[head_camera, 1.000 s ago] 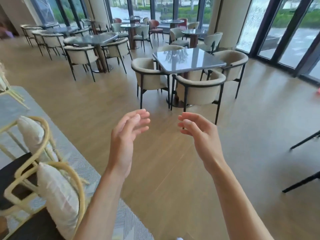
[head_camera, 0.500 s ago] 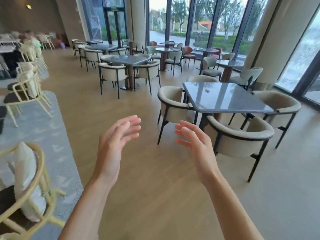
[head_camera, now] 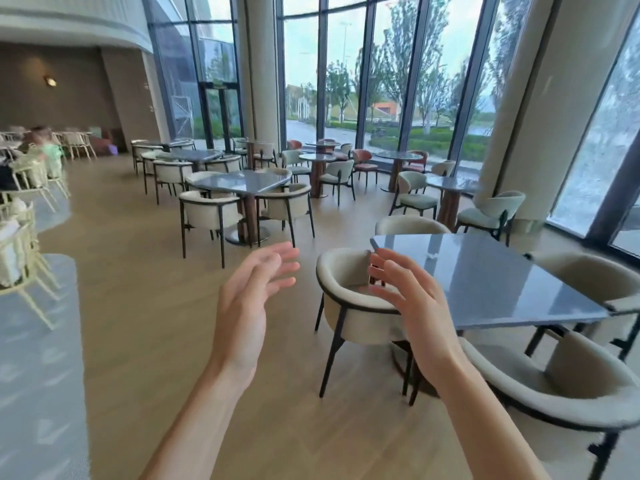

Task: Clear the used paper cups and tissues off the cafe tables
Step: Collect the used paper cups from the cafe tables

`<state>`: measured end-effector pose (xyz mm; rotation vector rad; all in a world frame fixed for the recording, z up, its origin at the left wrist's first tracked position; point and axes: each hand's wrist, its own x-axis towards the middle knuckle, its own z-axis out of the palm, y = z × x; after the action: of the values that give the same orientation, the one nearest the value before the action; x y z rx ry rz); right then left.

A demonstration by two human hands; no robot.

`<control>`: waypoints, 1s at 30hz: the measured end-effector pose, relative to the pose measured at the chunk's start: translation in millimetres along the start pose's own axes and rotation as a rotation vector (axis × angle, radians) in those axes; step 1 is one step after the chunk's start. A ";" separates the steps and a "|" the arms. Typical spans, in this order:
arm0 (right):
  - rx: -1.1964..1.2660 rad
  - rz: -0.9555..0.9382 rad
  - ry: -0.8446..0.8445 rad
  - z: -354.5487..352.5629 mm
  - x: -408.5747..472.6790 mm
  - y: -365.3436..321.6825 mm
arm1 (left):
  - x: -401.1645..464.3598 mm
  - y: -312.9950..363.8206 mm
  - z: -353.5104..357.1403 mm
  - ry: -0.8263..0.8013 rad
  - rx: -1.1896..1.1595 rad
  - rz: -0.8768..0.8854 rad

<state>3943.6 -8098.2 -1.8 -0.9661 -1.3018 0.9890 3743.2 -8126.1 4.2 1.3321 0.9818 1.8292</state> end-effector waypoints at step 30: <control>0.092 -0.157 0.029 198.2 814.9 218.1 | 788.8 -378.1 -28.0 -0.039 -0.071 0.058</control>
<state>3754.9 -7253.5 40.7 -0.7935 -1.2763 0.9027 3540.6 -7275.4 38.6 1.3610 0.8583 1.8569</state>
